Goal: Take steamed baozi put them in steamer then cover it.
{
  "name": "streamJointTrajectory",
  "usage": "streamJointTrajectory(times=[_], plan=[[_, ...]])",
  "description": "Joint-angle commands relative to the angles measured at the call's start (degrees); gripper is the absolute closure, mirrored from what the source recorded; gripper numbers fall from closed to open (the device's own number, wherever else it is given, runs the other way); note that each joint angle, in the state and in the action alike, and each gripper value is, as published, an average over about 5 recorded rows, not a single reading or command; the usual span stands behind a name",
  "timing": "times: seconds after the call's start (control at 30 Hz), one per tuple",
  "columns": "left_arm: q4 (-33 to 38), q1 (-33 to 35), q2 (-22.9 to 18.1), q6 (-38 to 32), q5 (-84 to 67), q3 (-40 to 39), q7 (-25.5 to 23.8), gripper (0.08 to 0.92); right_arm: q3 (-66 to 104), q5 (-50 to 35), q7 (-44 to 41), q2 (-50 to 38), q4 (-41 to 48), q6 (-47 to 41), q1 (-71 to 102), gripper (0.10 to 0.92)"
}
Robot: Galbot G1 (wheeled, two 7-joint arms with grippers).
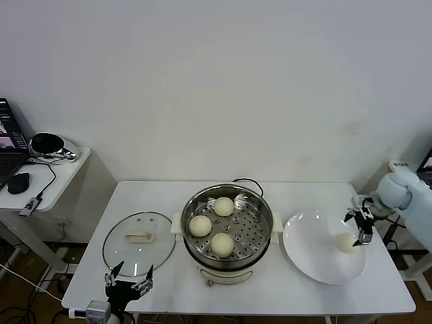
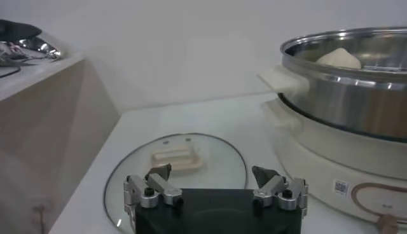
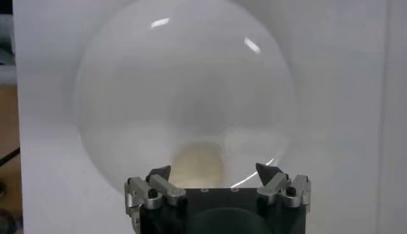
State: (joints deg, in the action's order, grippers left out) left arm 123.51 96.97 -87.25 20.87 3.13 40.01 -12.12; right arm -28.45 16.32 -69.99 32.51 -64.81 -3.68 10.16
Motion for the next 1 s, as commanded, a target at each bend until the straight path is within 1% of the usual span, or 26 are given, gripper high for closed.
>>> streamJointTrajectory(times=[0.03,0.43,0.93,1.0], plan=[[-0.23,0.27,-0.01,-0.02,-0.02,0.12,0.01,0.177,4.82,4.8,0.65,2.21,6.19,4.54,5.16,0.203],[-0.12,0.5,-0.18,-0.11,0.17,-0.07,-0.17,0.177,5.15,4.87,4.21,5.17,7.44,3.88,5.33,0.203],[-0.21,0.36,-0.06,-0.09,0.14,-0.08,-0.16,0.177,4.75,5.21,4.01,5.9,7.66,3.52,5.11,0.203],[-0.21,0.33,-0.06,-0.09,0.13,-0.09,-0.15,0.177,4.78,4.94,4.02,5.72,7.48,3.44,5.09,0.216]])
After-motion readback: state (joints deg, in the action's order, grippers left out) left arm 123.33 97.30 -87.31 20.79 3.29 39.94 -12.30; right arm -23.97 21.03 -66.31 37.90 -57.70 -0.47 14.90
